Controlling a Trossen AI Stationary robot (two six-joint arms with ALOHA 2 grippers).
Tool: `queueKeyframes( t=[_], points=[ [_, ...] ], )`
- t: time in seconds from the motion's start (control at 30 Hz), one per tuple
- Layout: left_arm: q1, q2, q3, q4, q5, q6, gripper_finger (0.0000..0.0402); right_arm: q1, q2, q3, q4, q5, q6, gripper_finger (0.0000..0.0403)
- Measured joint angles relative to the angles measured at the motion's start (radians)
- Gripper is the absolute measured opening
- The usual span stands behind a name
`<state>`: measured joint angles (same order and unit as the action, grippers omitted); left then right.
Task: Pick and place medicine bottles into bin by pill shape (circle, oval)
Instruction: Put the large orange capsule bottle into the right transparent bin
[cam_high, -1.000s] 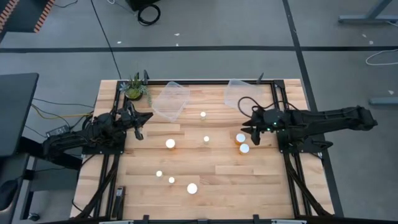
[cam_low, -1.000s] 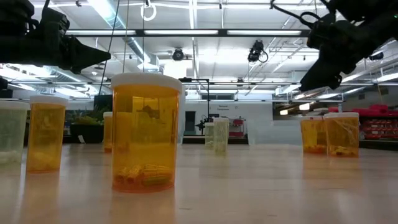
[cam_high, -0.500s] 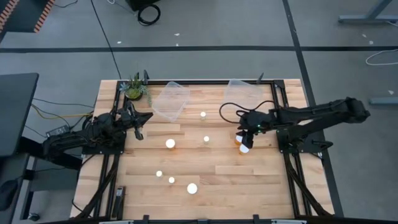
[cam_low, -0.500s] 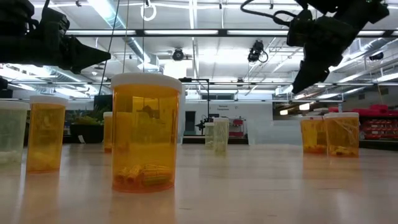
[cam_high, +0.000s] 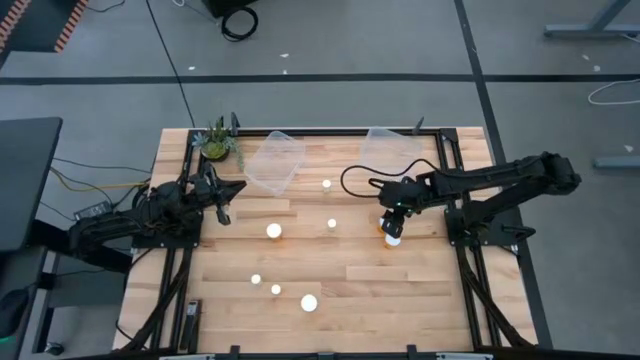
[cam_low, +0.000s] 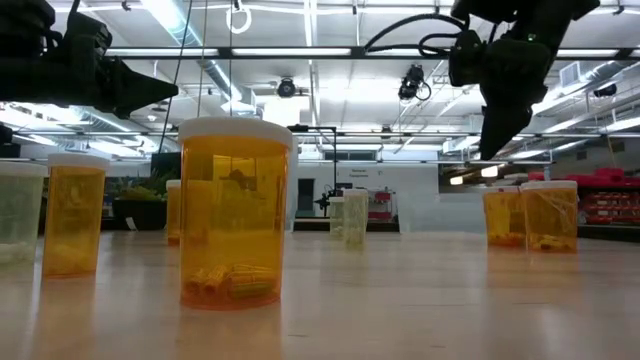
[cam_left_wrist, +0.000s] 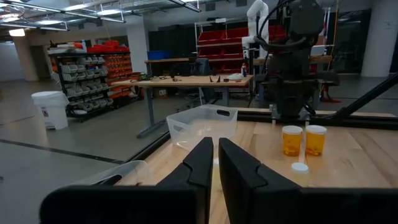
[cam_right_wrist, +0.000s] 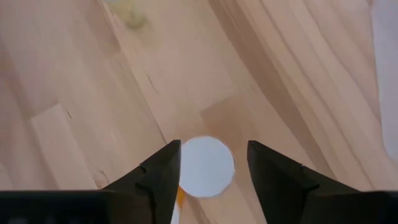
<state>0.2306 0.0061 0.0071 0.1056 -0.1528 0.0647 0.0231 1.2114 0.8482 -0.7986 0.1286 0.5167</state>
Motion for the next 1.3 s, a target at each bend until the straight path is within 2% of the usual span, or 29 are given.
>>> queueKeyframes(
  t=[0.43,0.73,0.97,1.3],
  points=[
    [0.000,0.000,0.000,0.000,0.000,0.000,0.0031,-0.001,0.105,0.119,-0.119,-0.038,0.003,0.0260],
    [0.000,0.000,0.000,0.000,0.000,0.000,0.0030,-0.001,0.216,0.203,-0.248,-0.052,0.065,0.0304],
    [0.000,0.000,0.000,0.000,0.000,0.000,0.0027,-0.001,0.324,0.316,-0.382,-0.052,0.093,0.0313],
    [0.000,0.000,0.000,0.000,0.000,0.000,0.0032,-0.001,0.401,0.349,-0.390,-0.077,0.109,0.0313]
  ],
)
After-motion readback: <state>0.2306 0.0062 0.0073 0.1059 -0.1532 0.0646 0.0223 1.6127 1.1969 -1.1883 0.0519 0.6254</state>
